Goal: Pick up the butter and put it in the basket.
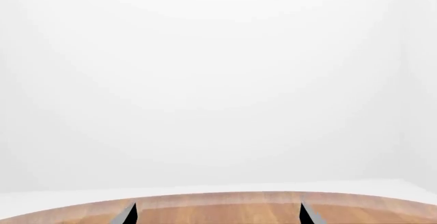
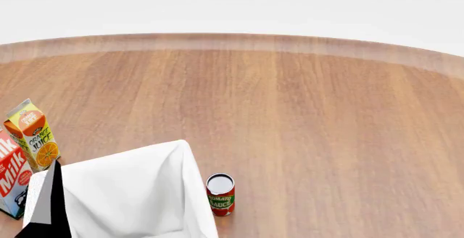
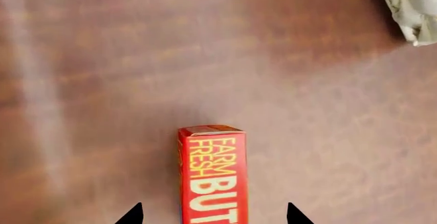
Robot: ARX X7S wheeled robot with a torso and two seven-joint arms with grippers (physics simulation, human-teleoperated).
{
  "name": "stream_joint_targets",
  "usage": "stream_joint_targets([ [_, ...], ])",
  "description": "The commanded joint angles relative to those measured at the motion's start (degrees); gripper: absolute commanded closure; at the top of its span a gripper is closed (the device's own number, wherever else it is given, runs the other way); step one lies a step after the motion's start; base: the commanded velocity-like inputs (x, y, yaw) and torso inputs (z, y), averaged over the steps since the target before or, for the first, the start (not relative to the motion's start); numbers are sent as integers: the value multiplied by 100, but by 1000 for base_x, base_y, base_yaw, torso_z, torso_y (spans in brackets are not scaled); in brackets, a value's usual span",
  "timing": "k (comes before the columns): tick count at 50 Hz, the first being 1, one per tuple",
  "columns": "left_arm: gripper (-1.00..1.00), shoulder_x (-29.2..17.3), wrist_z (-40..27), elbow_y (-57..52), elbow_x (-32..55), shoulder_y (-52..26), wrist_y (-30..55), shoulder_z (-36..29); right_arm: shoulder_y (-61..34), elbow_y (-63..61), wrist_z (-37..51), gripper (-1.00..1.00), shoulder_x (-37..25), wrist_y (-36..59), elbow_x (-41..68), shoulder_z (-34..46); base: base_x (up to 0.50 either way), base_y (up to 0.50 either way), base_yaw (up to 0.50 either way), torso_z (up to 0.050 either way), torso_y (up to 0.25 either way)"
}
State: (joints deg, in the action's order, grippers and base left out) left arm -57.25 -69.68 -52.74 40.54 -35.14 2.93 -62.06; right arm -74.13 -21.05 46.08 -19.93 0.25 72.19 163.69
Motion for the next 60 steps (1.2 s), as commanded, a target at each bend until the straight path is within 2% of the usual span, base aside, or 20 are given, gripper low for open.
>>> stream_joint_targets([
  [1,-100,-15,8,13,6,8,-10,8,269,328,-184,-100,30,-43,-45,-177,0,0,0,0,0],
  [44,-100,110,80,92,-29,34,42,-37,1059,1002,-595,-100,-213,-313,-203,-620,0,0,0,0,0],
  [45,-100,110,80,92,-29,34,42,-37,1043,985,-587,100,-221,-302,-205,-620,0,0,0,0,0],
  [60,-100,175,81,88,-62,43,102,-68,1070,939,-559,100,-347,-264,-248,-664,0,0,0,0,0],
])
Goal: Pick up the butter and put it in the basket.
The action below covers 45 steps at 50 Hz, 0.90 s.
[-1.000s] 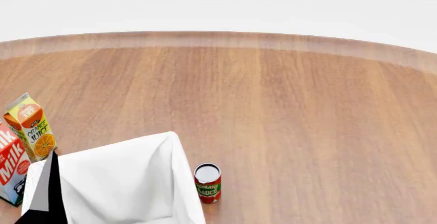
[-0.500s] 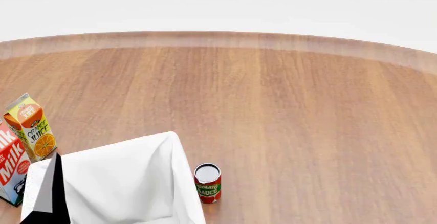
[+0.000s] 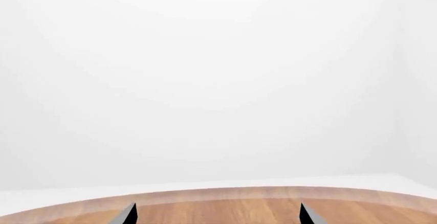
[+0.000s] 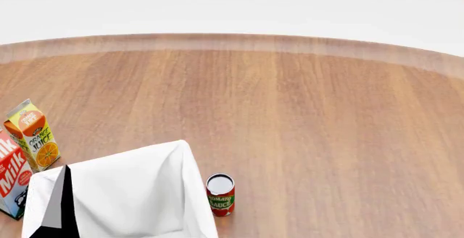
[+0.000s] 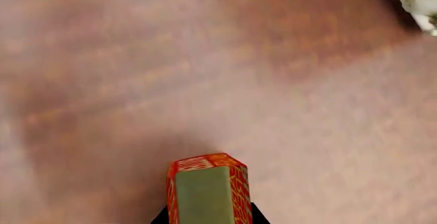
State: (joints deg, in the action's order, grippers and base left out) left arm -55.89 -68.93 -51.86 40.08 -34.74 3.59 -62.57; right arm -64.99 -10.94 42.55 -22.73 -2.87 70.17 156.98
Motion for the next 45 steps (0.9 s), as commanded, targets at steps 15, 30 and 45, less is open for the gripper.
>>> stream_joint_targets([
  [15,-100,60,16,-121,35,-37,61,-9,-47,-442,16,100,-561,29,-82,56,-1,0,0,0,0],
  [30,-100,-42,-102,-411,105,-136,118,64,-448,-848,303,100,-1066,267,-39,289,0,0,0,0,0],
  [45,-100,-79,-146,-496,116,-185,115,65,-770,-1080,445,100,-1779,352,4,560,0,0,0,0,0],
])
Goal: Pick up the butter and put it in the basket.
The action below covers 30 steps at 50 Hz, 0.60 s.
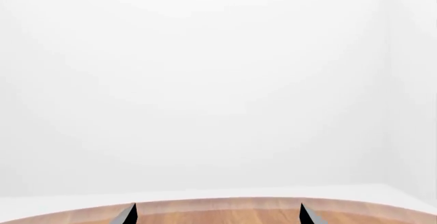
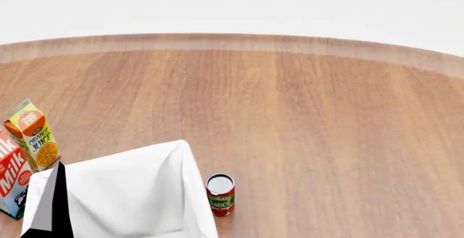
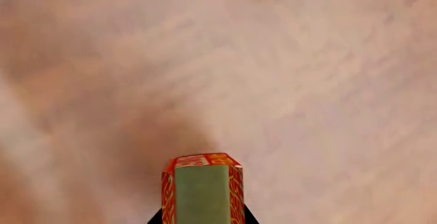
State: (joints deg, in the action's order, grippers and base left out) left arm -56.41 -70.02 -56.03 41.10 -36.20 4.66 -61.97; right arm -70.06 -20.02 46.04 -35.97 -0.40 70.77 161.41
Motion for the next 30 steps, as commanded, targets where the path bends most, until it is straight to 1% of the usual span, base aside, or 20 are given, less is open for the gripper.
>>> stream_joint_targets([
  [1,-100,-45,-37,-86,25,-41,-10,13,-325,-173,96,100,-572,115,2,156,0,0,0,0,0],
  [11,-100,-31,-17,-63,51,-70,-36,-4,-688,-243,139,100,-1129,165,92,319,0,0,0,0,0],
  [15,-100,-101,-38,-103,87,-87,-79,25,-1000,-368,164,100,-1394,186,92,388,0,0,0,0,0],
  [18,-100,-122,-60,-134,109,-113,-70,37,-1332,-538,13,100,-1870,-145,63,290,0,0,0,0,0],
  [19,-100,-123,-62,-139,103,-113,-70,35,-1516,-660,-92,100,-2120,-330,62,233,0,0,0,0,0],
  [24,-100,-105,-59,-141,96,-125,-57,21,-1810,-812,-474,100,-2789,-888,179,29,0,0,0,0,0],
  [26,-100,-99,-66,-152,101,-135,-39,15,-2043,-882,-517,100,-2848,-733,39,115,0,0,0,0,0],
  [28,-100,-102,-74,-163,104,-142,-34,13,-2432,-1013,-615,100,-3058,-584,136,201,0,0,0,0,0],
  [30,-100,-104,-84,-177,111,-153,-24,12,-2625,-1075,-655,100,-3227,-552,186,225,0,0,0,0,0],
])
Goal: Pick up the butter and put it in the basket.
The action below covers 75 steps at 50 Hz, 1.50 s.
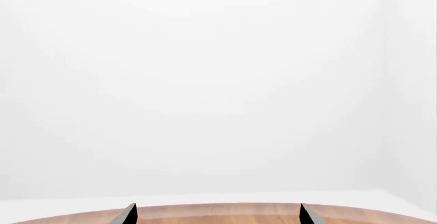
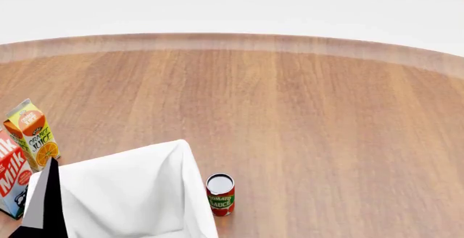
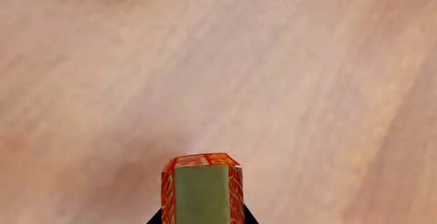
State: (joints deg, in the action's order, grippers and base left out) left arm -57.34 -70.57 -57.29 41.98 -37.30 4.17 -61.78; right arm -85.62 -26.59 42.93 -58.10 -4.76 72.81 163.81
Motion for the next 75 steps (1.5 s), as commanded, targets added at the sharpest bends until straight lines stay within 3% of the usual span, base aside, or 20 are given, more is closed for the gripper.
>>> stream_joint_targets([
  [1,-100,-12,-23,-45,13,-36,12,-11,-1372,-506,-383,100,-1127,68,-2,80,0,0,0,0,0],
  [10,-100,-18,-51,-67,6,-50,27,-30,-2873,-797,-709,100,-1866,885,103,433,0,0,0,0,0],
  [16,-100,-20,-74,-87,-1,-59,25,-41,-4514,-1077,-1001,100,-2421,1981,322,631,0,0,0,0,0],
  [20,-100,-23,-90,-104,15,-82,39,-50,-4879,-1216,-1238,100,-3078,3152,515,-423,0,0,0,0,0],
  [24,-100,-21,-100,-111,17,-104,59,-68,-4862,-1248,-1298,100,-3174,3703,834,-1519,0,0,0,4,0],
  [43,-100,-74,-109,-93,25,-136,-27,-109,-4769,-788,-1127,100,-2497,4131,2060,-4023,0,0,0,0,0],
  [70,-100,-163,-91,-38,51,-122,-187,-127,-4510,477,-662,100,-1096,3278,2804,-5279,0,0,0,0,1],
  [75,-100,-191,-69,3,50,-100,-246,-127,-4382,897,-624,100,-596,3127,2808,-5405,0,0,1,0,2],
])
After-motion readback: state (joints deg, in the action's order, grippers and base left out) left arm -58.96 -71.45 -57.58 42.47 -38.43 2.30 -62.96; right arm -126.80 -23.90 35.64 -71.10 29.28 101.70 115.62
